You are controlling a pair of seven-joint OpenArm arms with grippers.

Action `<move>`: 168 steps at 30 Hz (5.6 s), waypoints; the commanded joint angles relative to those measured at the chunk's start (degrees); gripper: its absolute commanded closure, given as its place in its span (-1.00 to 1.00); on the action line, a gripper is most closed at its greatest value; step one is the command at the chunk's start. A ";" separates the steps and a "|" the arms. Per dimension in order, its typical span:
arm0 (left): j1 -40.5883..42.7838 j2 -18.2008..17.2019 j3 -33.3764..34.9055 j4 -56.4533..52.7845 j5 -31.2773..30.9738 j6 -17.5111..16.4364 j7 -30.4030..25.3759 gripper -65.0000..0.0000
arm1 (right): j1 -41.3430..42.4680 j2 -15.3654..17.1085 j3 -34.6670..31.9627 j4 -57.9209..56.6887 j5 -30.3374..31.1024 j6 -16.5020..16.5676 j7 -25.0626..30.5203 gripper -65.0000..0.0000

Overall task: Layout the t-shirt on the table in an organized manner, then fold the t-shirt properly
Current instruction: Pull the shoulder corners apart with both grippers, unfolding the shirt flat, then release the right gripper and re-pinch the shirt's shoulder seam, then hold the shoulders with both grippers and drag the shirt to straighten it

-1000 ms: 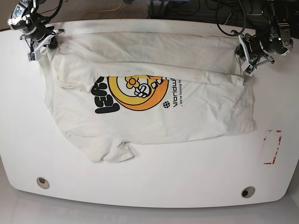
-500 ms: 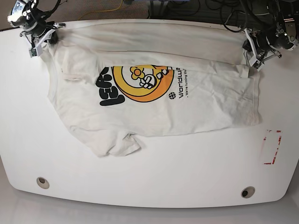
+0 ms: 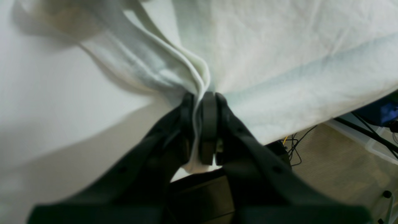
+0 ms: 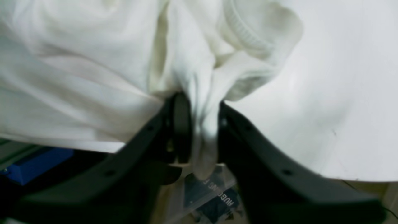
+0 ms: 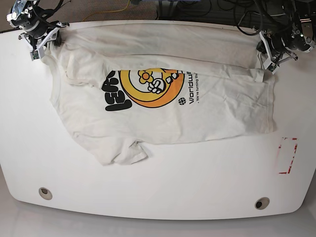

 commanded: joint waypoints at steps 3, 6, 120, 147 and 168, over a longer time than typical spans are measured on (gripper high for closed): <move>0.01 -0.99 -0.51 0.88 0.44 -0.03 0.15 0.55 | -0.54 0.88 1.94 1.05 0.37 -0.10 0.57 -0.33; -0.08 -0.90 -0.51 0.96 0.18 -0.03 0.15 0.35 | -0.54 0.88 4.49 1.05 0.54 -0.10 0.57 -0.79; -3.77 -0.64 -2.62 3.69 0.27 -0.03 0.24 0.29 | 18.63 -1.31 -7.29 2.80 0.28 -0.10 -6.81 -0.52; -3.77 -0.64 -2.62 3.69 0.35 -0.03 0.24 0.29 | 20.65 -1.40 -7.56 -3.70 0.63 -0.10 -6.46 0.99; -3.77 -0.64 -2.62 3.69 0.44 -0.03 0.24 0.29 | 23.02 -0.96 -7.73 -1.33 0.63 -0.10 -6.72 1.00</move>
